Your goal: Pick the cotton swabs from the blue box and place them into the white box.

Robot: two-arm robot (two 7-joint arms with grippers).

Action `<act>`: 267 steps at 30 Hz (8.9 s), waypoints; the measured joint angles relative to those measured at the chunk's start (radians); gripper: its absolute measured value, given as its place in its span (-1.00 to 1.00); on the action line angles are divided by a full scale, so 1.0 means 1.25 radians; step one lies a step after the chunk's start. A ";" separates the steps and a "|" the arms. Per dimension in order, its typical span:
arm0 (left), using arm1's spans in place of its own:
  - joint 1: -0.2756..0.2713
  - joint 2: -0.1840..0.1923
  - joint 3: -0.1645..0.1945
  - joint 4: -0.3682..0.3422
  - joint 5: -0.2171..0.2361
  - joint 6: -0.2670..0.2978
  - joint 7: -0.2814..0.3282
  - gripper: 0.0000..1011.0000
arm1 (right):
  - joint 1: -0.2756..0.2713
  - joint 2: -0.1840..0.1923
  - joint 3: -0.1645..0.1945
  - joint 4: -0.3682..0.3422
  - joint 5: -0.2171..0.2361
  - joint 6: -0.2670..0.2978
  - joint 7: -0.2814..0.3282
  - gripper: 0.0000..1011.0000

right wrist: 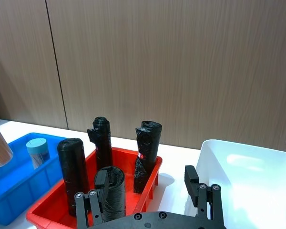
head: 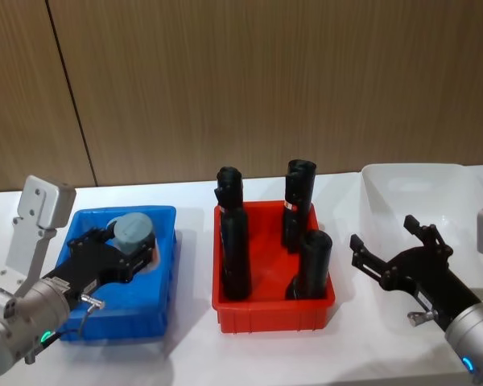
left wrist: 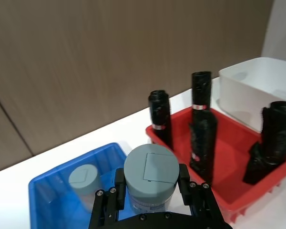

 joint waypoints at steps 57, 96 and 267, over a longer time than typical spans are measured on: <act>-0.133 -0.028 0.032 0.161 -0.078 -0.050 -0.567 0.30 | 0.000 0.000 0.000 0.000 0.000 0.000 0.001 0.98; -0.142 -0.033 0.036 0.173 -0.078 -0.053 -0.585 0.30 | 0.052 0.064 0.019 -0.004 0.084 0.097 0.340 0.98; -0.143 -0.033 0.036 0.173 -0.078 -0.053 -0.585 0.99 | 0.319 0.069 0.033 0.431 0.037 0.040 0.147 0.48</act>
